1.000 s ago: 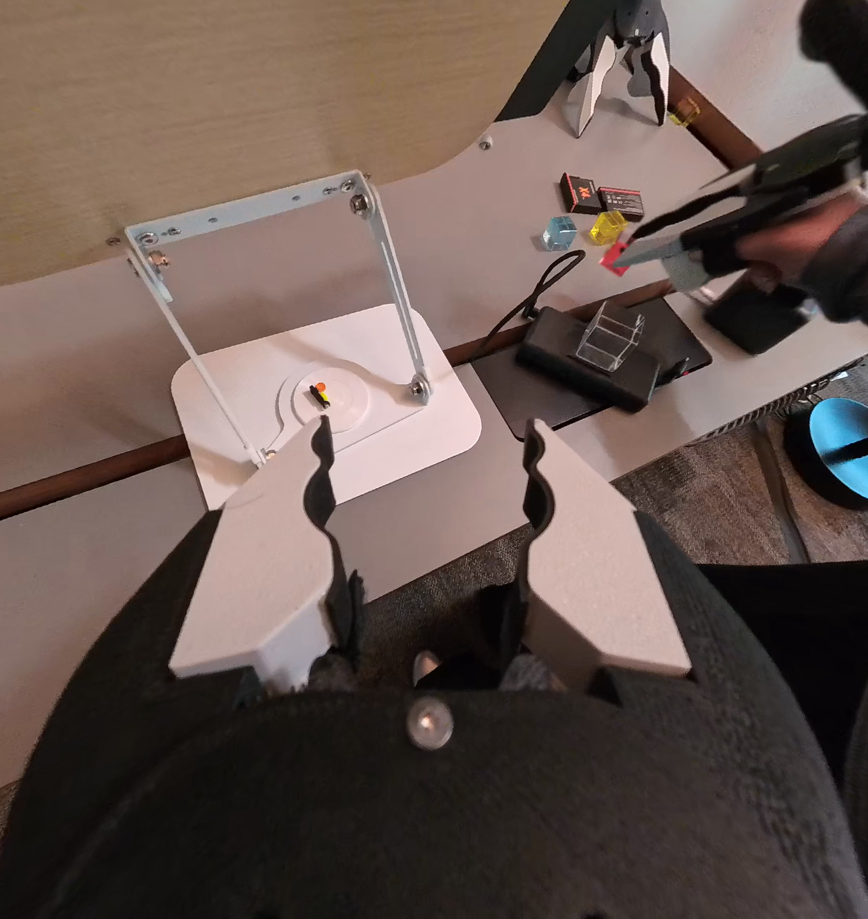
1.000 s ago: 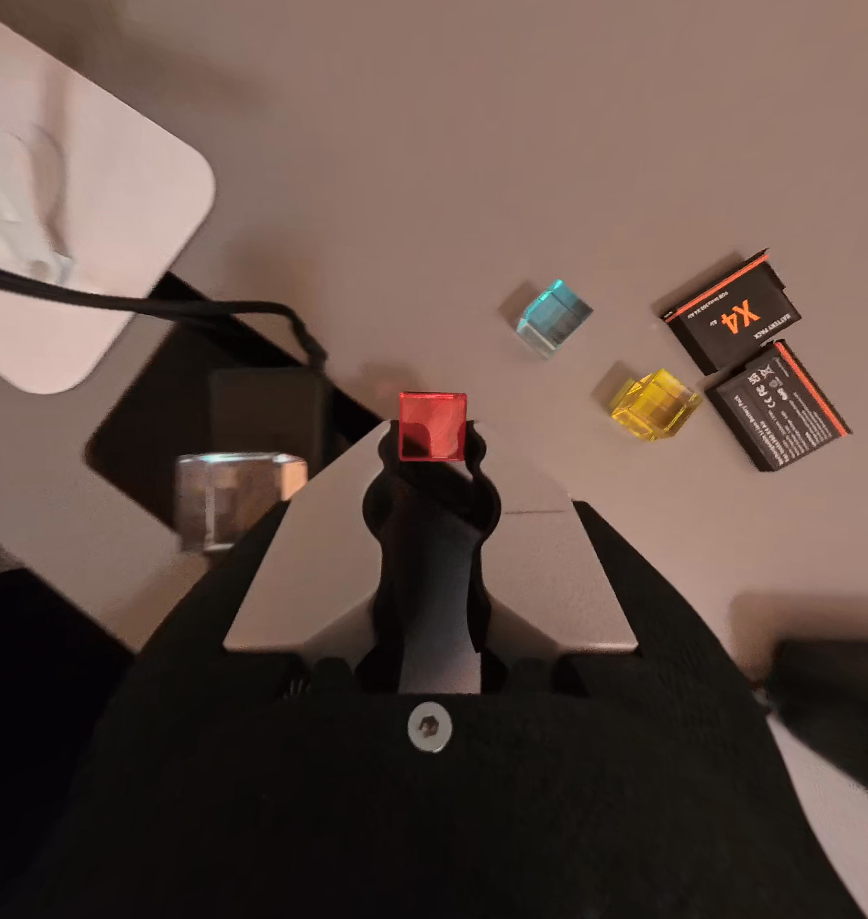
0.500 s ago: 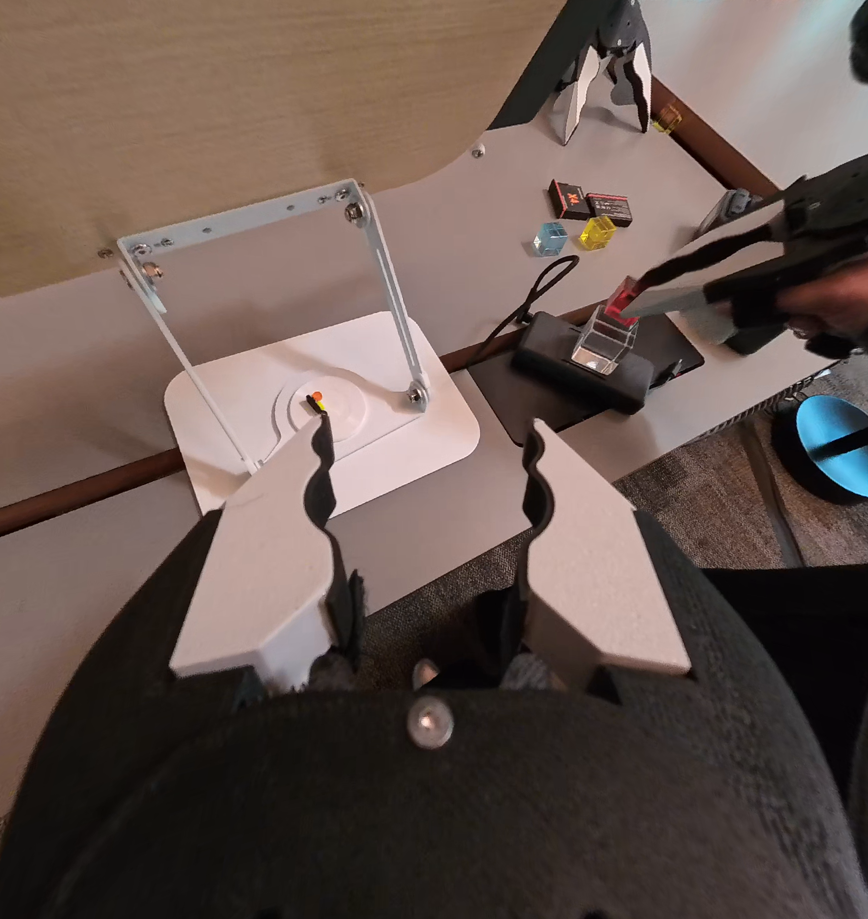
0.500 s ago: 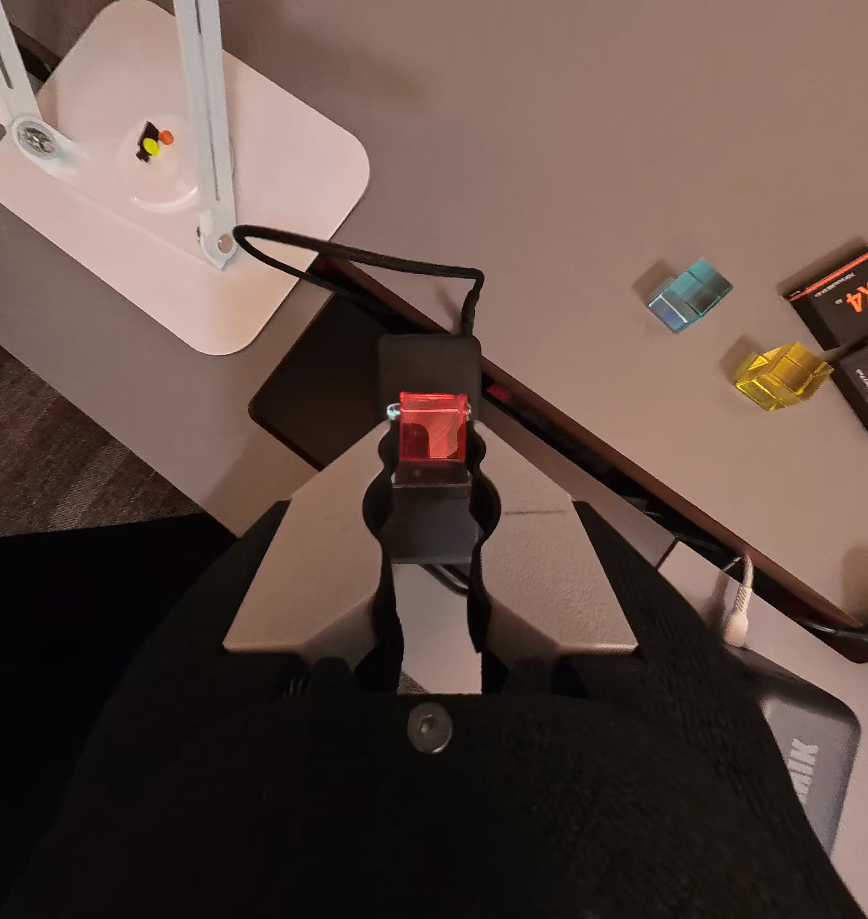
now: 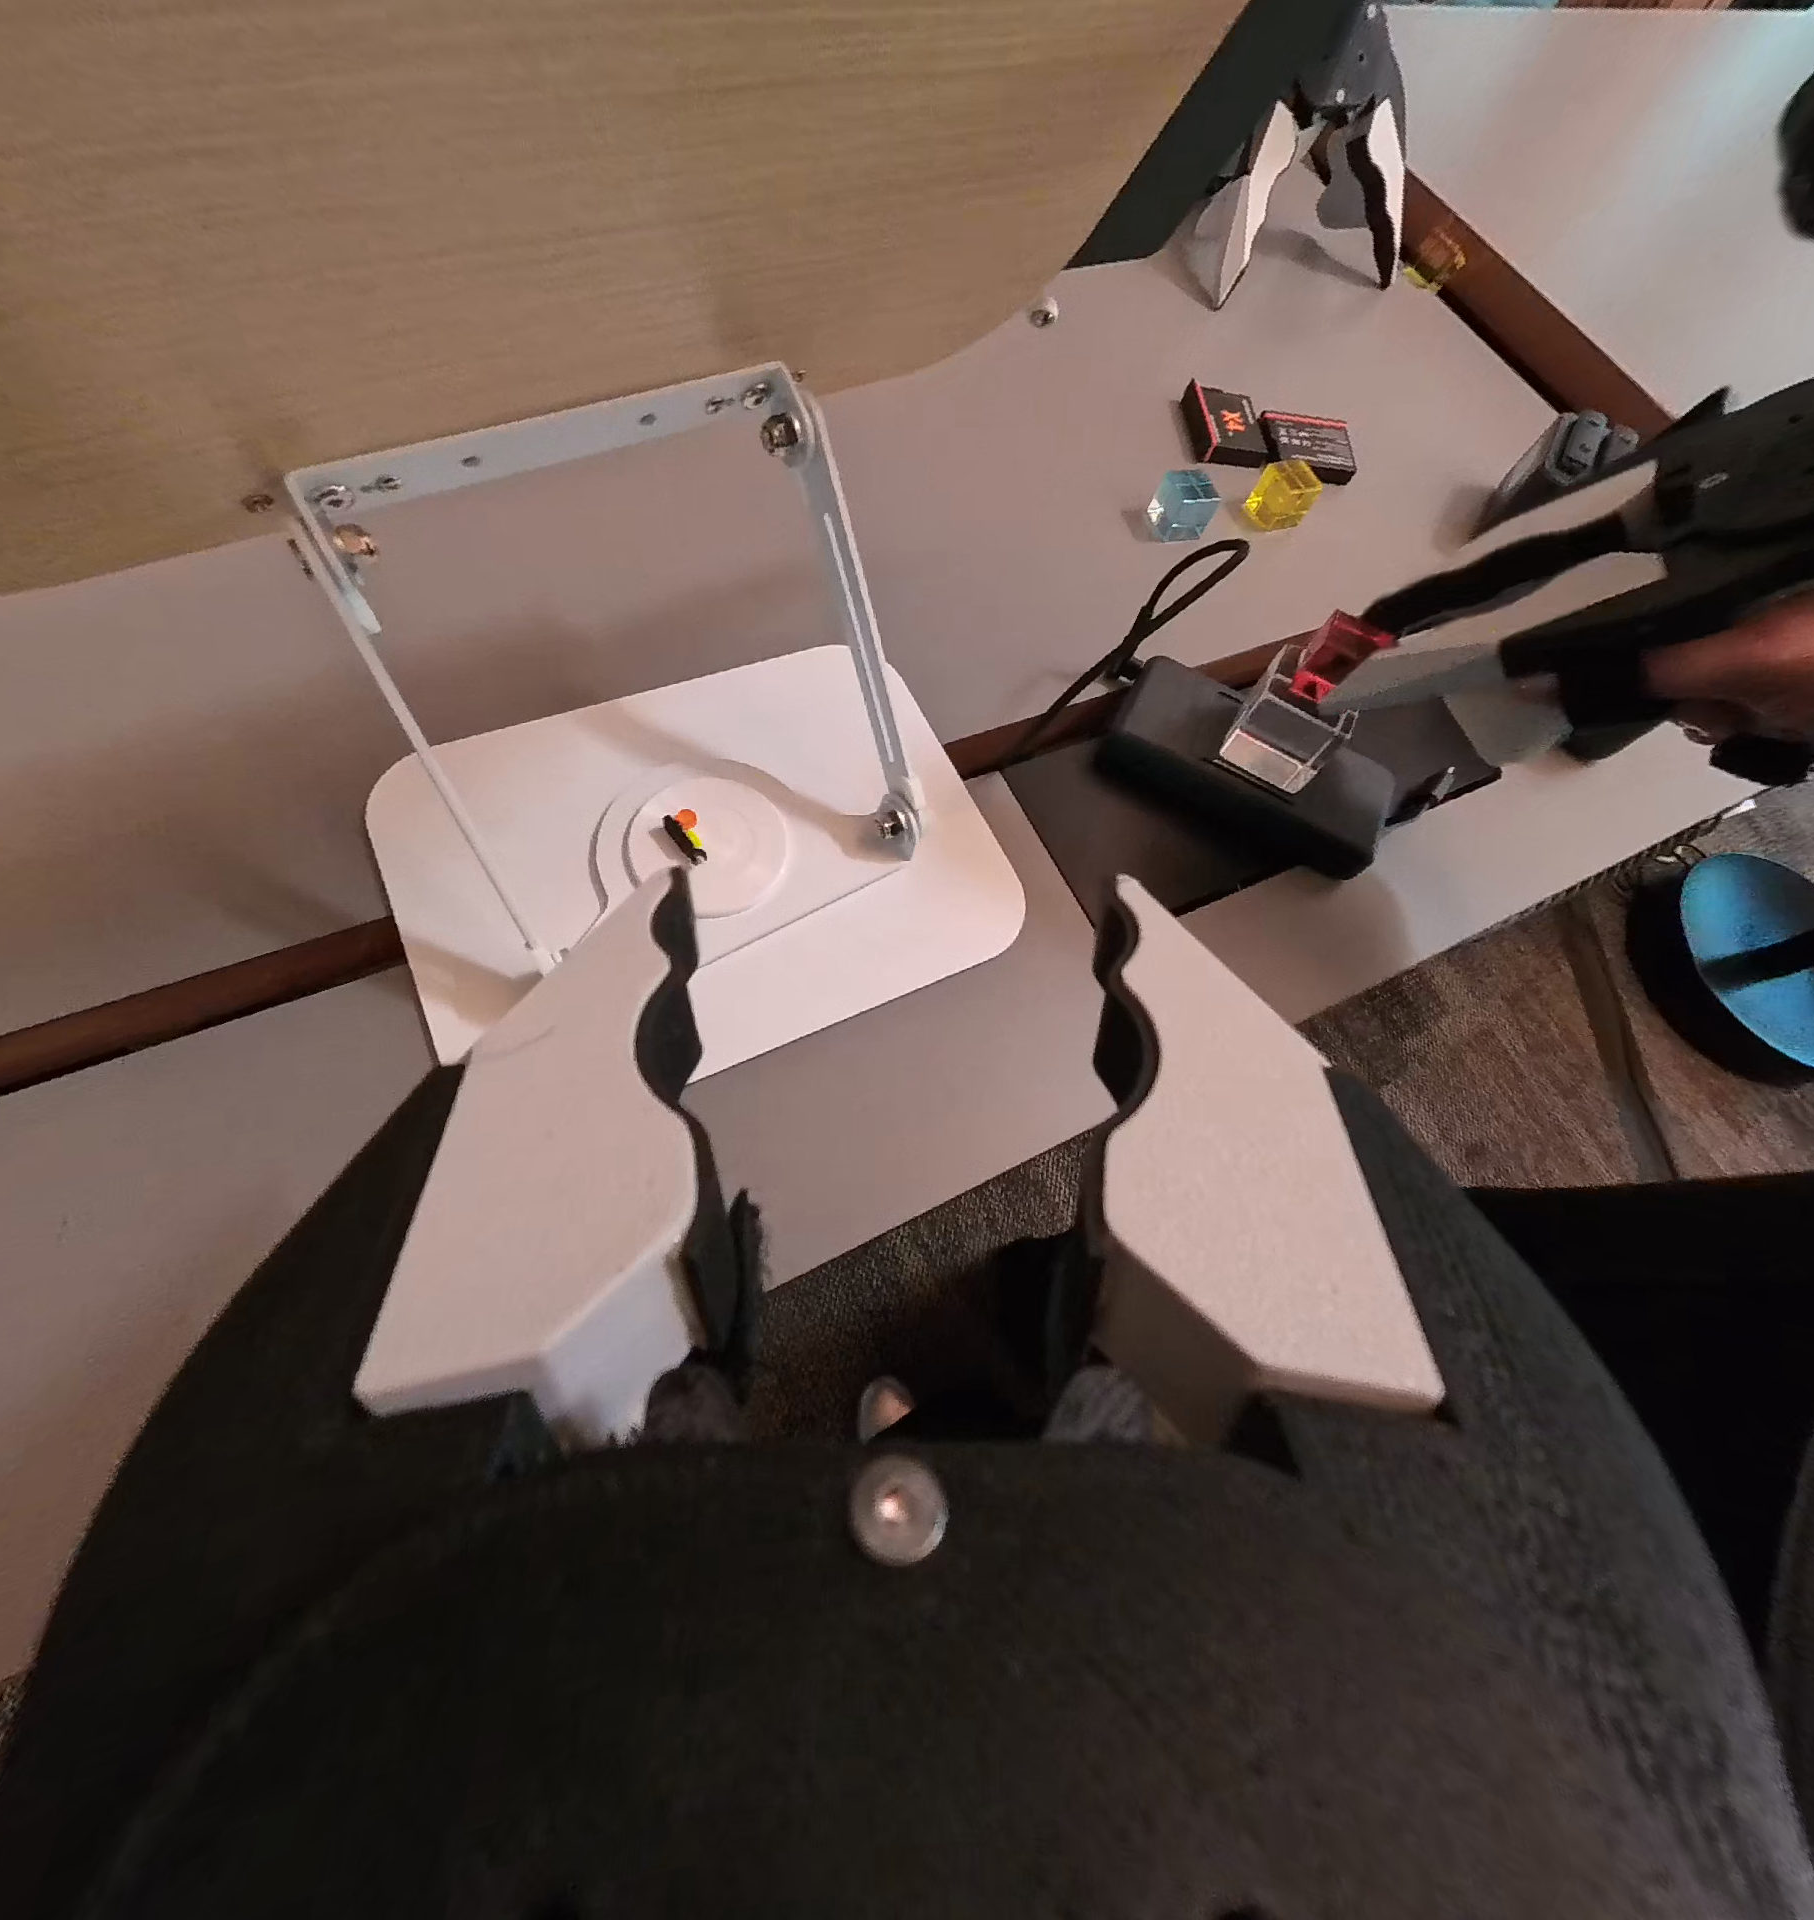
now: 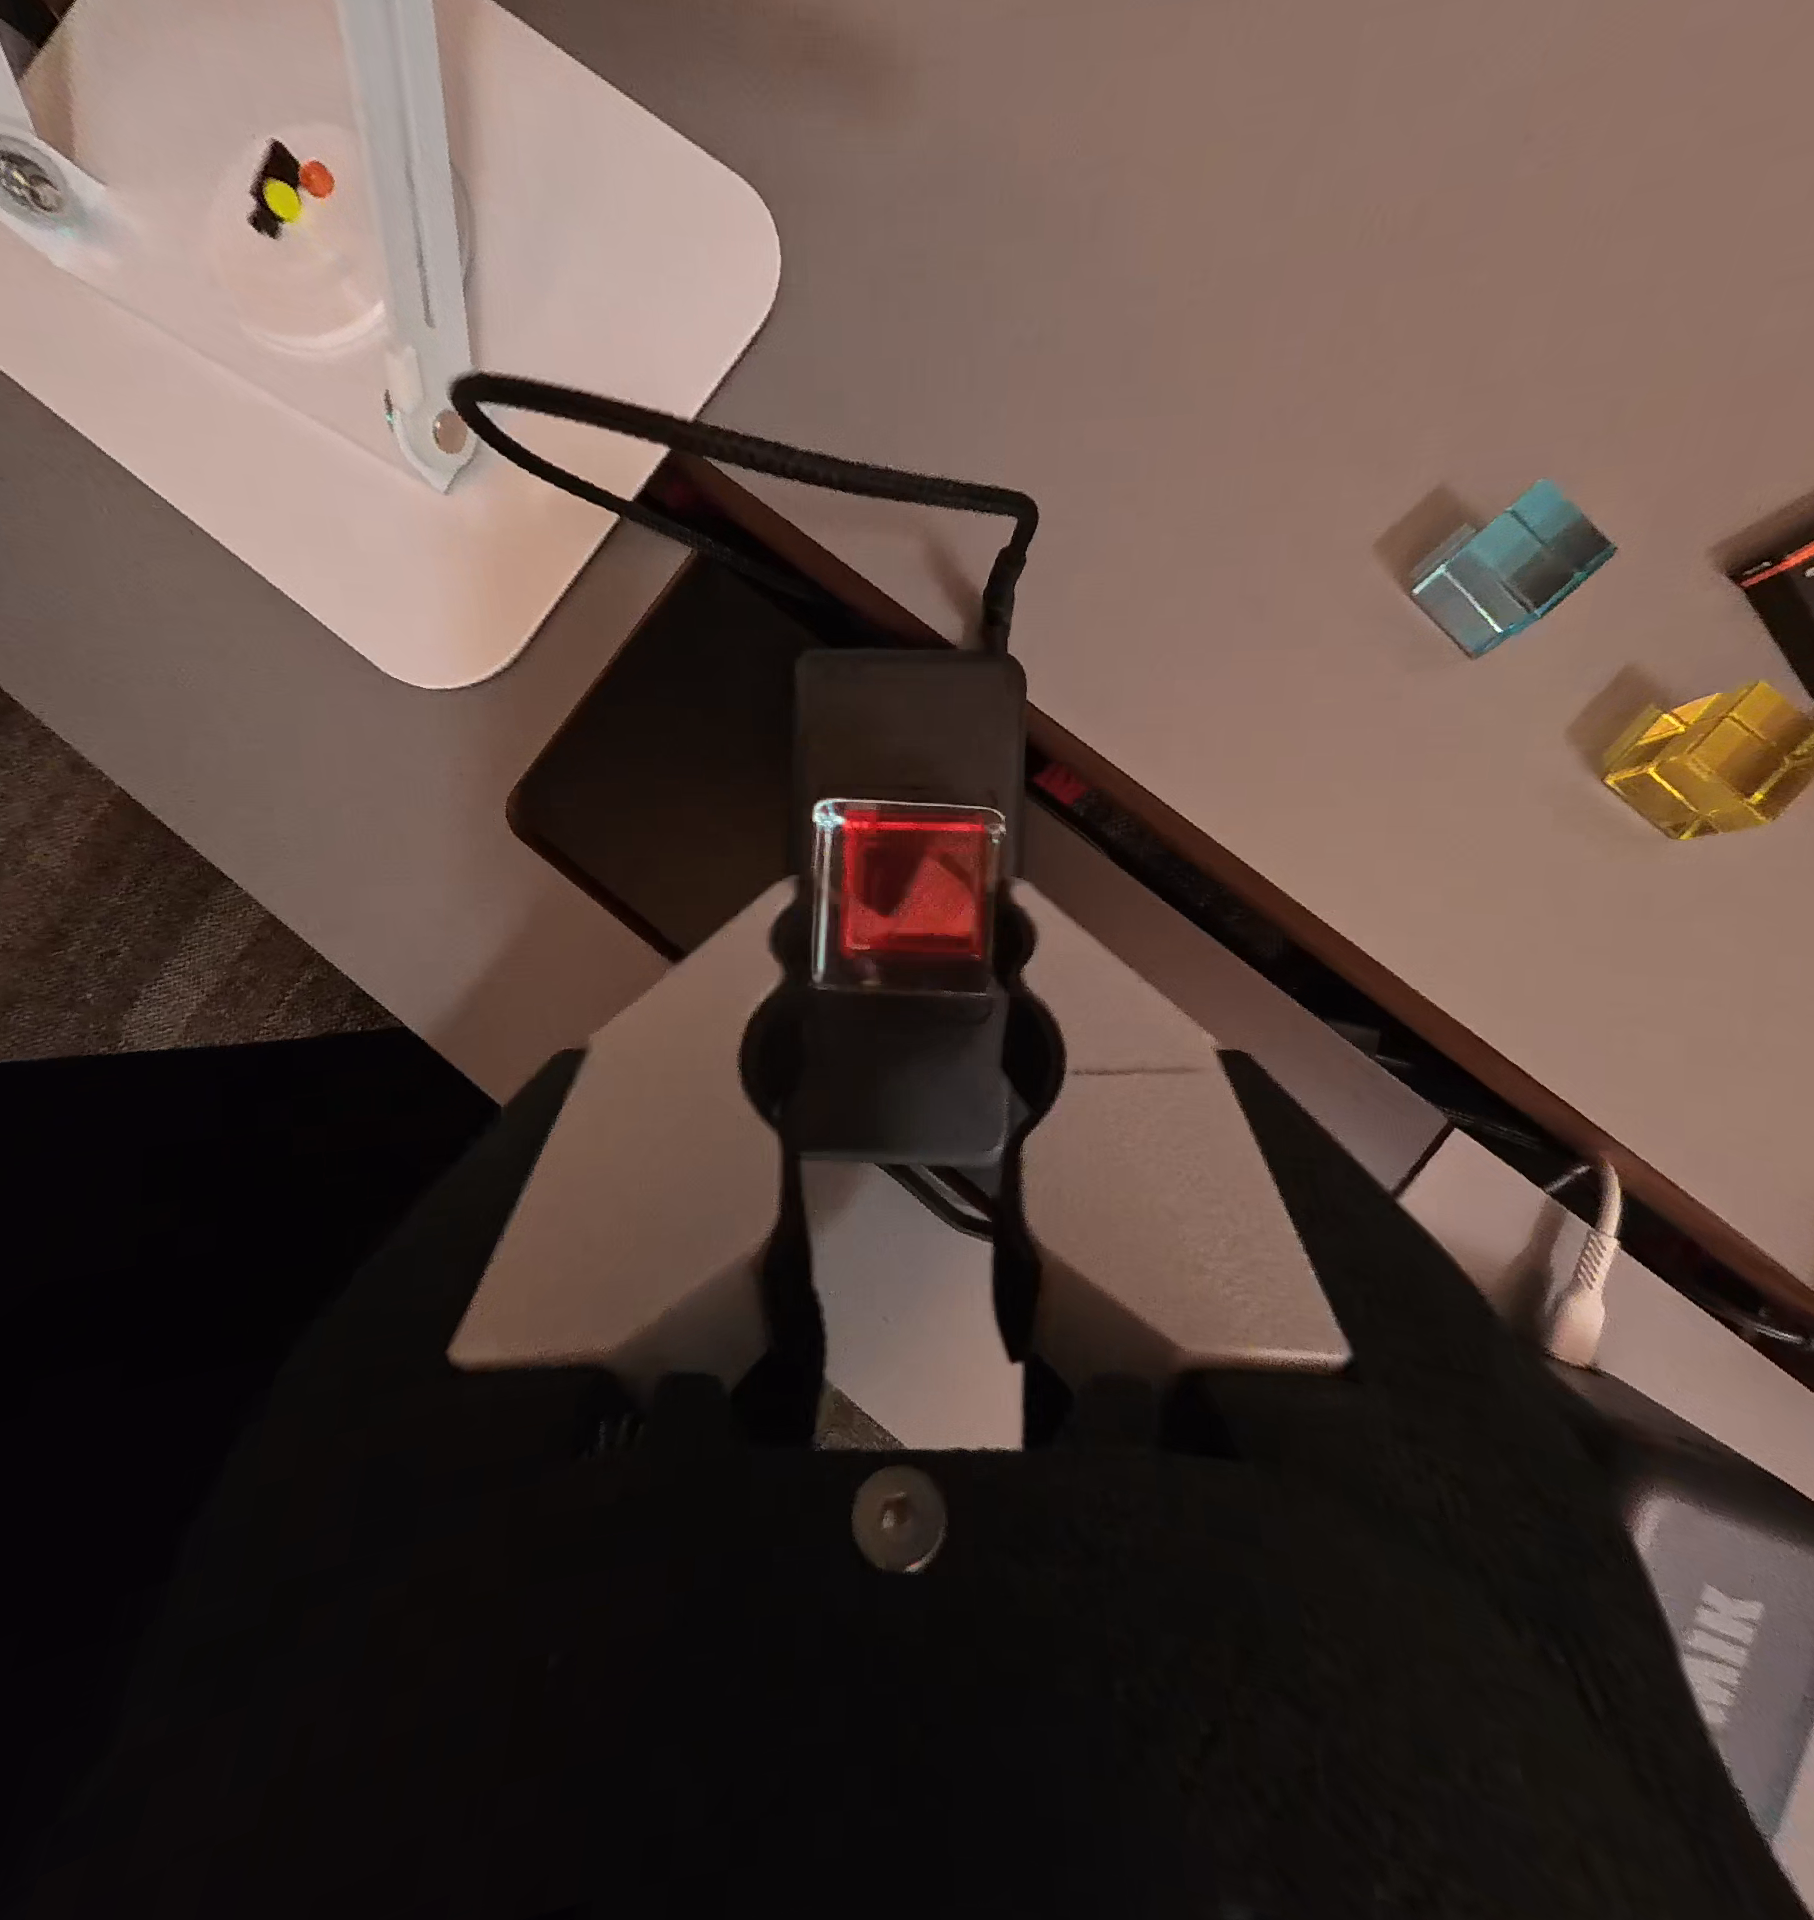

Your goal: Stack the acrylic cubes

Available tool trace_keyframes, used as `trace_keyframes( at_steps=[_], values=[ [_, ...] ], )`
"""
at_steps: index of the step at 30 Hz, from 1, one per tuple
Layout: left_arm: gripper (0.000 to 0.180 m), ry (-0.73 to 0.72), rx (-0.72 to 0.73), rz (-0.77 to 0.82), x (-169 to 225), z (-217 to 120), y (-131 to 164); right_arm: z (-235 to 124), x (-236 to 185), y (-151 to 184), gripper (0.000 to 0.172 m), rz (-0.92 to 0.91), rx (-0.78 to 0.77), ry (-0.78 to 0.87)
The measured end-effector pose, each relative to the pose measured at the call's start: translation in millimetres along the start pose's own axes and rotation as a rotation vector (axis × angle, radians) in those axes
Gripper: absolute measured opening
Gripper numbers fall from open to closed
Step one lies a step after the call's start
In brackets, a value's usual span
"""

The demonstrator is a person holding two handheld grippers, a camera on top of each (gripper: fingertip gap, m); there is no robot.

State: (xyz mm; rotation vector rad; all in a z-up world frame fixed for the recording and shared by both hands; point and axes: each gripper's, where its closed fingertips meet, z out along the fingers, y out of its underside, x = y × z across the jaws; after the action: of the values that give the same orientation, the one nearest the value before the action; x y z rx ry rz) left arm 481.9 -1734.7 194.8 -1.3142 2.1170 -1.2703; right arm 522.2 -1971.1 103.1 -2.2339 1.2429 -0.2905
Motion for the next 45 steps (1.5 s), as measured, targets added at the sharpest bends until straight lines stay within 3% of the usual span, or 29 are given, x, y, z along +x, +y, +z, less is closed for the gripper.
trace_keyframes(
  at_steps=[2, 6, 11, 17, 20, 23, 26, 29, 33, 39, 45],
  values=[
    [0.077, -0.012, 0.001, -0.004, -2.0, -0.3, -0.1, -7.6, -4.4, -11.7, 0.051, 0.019, 0.056, -0.037],
    [0.077, -0.040, 0.007, -0.026, -8.3, -4.0, 0.4, -21.0, 32.9, -40.8, 0.050, 0.079, 0.169, 0.031],
    [0.077, -0.063, -0.006, -0.040, -12.0, -5.6, 2.8, 16.8, 106.8, -45.0, 0.048, 0.222, 0.073, 0.175],
    [0.077, -0.079, -0.021, -0.037, -10.5, -7.6, 2.8, 67.6, 135.9, -46.4, 0.051, 0.365, 0.003, 0.230],
    [0.077, -0.088, -0.023, -0.039, -11.4, -10.6, 3.1, 77.4, 144.5, -45.2, 0.047, 0.354, -0.017, 0.287],
    [0.077, -0.091, -0.026, -0.043, -12.8, -13.1, 4.6, 79.8, 150.0, -44.8, 0.028, 0.317, -0.029, 0.314],
    [0.077, -0.087, -0.026, -0.041, -13.0, -13.3, 4.3, 73.4, 147.4, -45.7, 0.026, 0.270, -0.038, 0.296],
    [0.077, -0.078, -0.017, -0.036, -12.2, -12.5, 1.6, 47.6, 132.6, -59.4, 0.026, 0.222, 0.051, 0.229],
    [0.077, -0.062, -0.008, -0.031, -11.0, -10.3, 0.1, 5.0, 87.8, -65.9, 0.026, 0.154, 0.121, 0.023],
    [0.077, -0.040, 0.007, -0.027, -10.5, -8.1, -3.0, -32.1, 31.1, -41.1, 0.026, 0.045, 0.024, -0.142],
    [0.077, -0.021, 0.005, -0.010, -7.9, -6.5, -3.8, -33.7, 4.0, -25.0, 0.026, -0.048, -0.058, -0.162]
  ],
)
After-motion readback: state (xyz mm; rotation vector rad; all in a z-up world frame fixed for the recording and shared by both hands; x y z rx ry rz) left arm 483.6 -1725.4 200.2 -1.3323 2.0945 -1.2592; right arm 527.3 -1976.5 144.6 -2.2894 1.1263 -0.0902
